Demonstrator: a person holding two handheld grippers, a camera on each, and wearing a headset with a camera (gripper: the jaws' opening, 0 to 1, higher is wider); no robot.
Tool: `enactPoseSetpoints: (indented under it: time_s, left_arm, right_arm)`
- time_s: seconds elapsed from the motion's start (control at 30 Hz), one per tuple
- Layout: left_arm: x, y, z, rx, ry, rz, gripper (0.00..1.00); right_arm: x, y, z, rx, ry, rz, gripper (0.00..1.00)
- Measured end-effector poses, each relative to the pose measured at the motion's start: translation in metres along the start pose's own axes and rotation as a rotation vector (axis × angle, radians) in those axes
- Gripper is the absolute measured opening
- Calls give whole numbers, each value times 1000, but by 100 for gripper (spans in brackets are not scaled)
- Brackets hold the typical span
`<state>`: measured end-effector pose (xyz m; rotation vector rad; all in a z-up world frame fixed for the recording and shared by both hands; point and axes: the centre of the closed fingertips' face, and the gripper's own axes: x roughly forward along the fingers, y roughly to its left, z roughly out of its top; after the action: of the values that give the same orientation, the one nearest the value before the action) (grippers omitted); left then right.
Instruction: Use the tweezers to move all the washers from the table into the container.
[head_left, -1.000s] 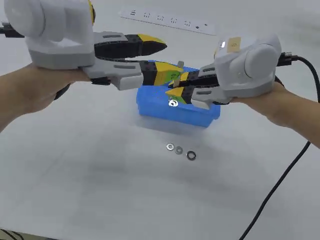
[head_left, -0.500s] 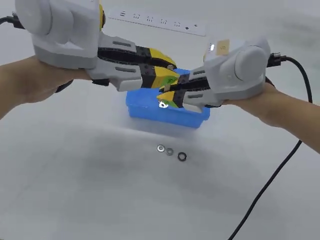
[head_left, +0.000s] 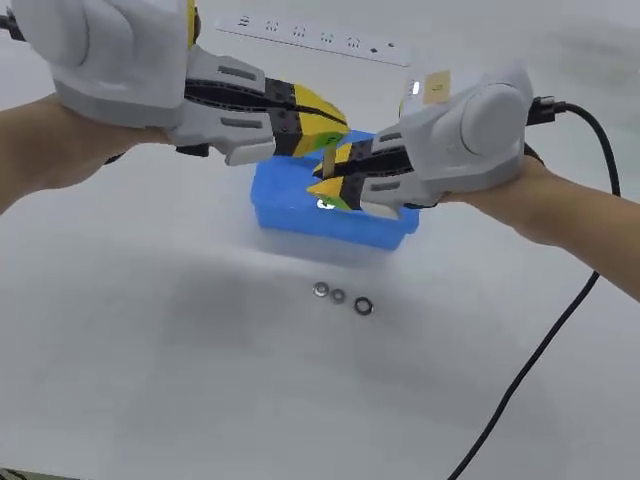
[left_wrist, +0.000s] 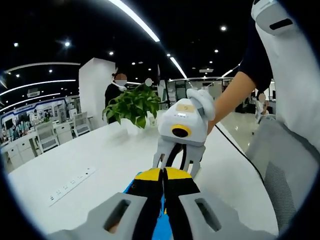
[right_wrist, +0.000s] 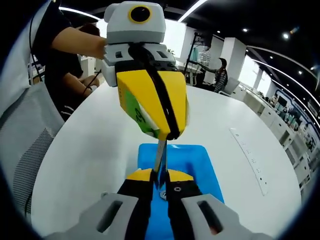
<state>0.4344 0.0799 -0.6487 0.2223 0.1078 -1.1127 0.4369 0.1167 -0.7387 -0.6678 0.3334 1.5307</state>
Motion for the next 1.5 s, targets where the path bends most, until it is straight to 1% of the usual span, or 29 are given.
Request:
enactPoseSetpoints:
  time_s: [0.03,0.07,0.1,0.2,0.37,0.4,0.43,0.5,0.67,0.73,0.83,0.9,0.97,1.03,1.1,1.13,1.23,1.27,1.37,1.4,1.43,1.47,1.5]
  left_arm:
    - [0,0,2,36,-6,6,4]
    - [1,0,4,76,-11,0,4]
    - [2,-3,5,61,-9,-5,4]
    - [4,-1,6,90,8,-5,4]
    - [6,-2,13,102,13,-1,4]
    - [6,-2,15,117,15,6,4]
    - [6,-2,16,117,15,6,4]
    - [7,-1,21,124,12,9,4]
    - [5,-5,33,156,10,10,4]
    - [3,-6,37,161,7,14,4]
    - [-1,-8,41,174,7,28,4]
    - [-3,-9,46,163,-7,32,4]
    - [-5,-12,50,166,-11,30,4]
    - [-6,-13,50,172,-6,32,4]
    - [-7,-14,51,172,-6,33,4]
    - [-7,-16,51,173,-7,32,4]
    - [-10,-30,54,181,-5,19,4]
    - [-11,-34,54,182,-3,16,4]
    - [-12,-41,52,179,3,9,4]
    - [-12,-48,53,176,2,9,4]
    - [-13,-52,53,171,1,10,4]
    - [-12,-59,54,167,1,11,4]
    - [-13,-61,52,164,2,13,4]
  right_arm:
    - [0,-3,2,-16,-2,-12,11]
    - [-1,-4,3,-18,-4,-19,11]
    - [-2,-6,5,-19,-4,-24,11]
    - [-3,-6,5,-17,1,-33,12]
    - [-9,-8,8,2,-1,-57,13]
    - [-11,-9,10,13,-8,-63,16]
    - [-13,-8,10,23,-11,-62,18]
    - [-15,-7,11,35,-14,-59,22]
    - [-23,0,9,40,-10,-64,30]
    - [-28,4,8,29,-11,-68,31]
    - [-37,9,11,21,-31,-73,31]
    - [-42,11,11,29,-38,-83,33]
    - [-49,11,11,30,-44,-115,37]
    - [-55,11,10,66,-53,-143,41]
    - [-62,14,10,91,-73,-169,45]
    - [-65,16,9,94,-75,-174,46]
    - [-74,23,6,115,-81,-208,49]
    - [-77,25,6,129,-89,-218,51]
    - [-86,36,5,175,-124,-232,52]
    - [-90,40,3,189,-130,-238,52]
    - [-92,44,0,198,-130,-243,53]
    - [-94,50,-3,206,-127,-246,54]
    - [-94,54,-6,209,-122,-248,56]
